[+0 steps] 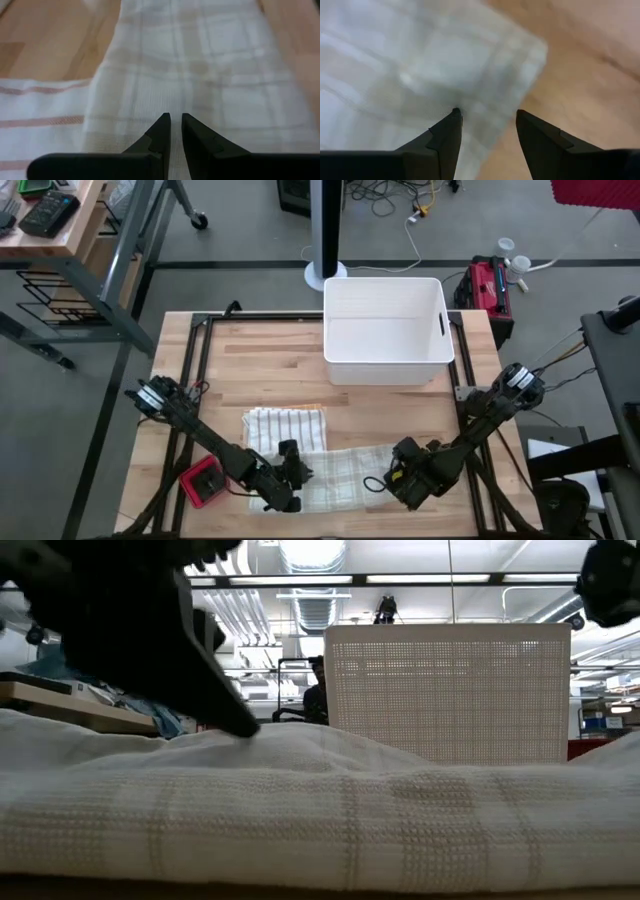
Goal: Fold towel
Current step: Fold the light gray patterned towel
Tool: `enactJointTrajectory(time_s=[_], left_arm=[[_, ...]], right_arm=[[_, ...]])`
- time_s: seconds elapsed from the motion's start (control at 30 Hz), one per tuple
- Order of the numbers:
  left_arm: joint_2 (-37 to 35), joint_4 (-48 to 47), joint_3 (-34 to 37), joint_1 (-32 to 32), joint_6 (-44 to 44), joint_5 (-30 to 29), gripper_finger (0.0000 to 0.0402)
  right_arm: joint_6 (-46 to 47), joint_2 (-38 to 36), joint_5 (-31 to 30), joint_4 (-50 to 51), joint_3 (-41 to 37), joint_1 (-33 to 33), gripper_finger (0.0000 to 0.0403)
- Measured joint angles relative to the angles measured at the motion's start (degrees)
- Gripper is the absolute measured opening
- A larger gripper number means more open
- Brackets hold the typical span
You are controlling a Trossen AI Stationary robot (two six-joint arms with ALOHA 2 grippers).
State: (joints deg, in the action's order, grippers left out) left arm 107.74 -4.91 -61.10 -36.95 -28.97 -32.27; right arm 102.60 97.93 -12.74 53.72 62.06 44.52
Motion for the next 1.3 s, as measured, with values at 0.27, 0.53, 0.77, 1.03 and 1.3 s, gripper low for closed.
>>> enactJointTrajectory(time_s=[0.27,0.53,0.77,1.03,1.3], left_arm=[[3.9,0.8,0.0,0.1,0.0,1.8,0.0037],[4.2,1.9,0.0,0.3,1.7,3.0,0.0037],[4.2,1.9,0.0,0.6,1.5,3.1,0.0037],[4.3,2.2,0.1,0.9,1.5,3.1,0.0037],[4.4,1.8,0.1,1.4,2.1,2.9,0.0037]], right_arm=[[-3.0,0.4,4.5,-2.3,-0.3,-0.3,0.0181],[-6.2,0.4,3.4,-12.3,-4.0,-2.3,0.0181],[-8.1,-0.1,5.2,-23.1,-8.6,-5.7,0.0181],[-15.6,0.2,8.3,-32.6,-8.1,-9.2,0.0176],[-21.2,0.2,5.5,-38.6,-8.0,-10.1,0.0032]])
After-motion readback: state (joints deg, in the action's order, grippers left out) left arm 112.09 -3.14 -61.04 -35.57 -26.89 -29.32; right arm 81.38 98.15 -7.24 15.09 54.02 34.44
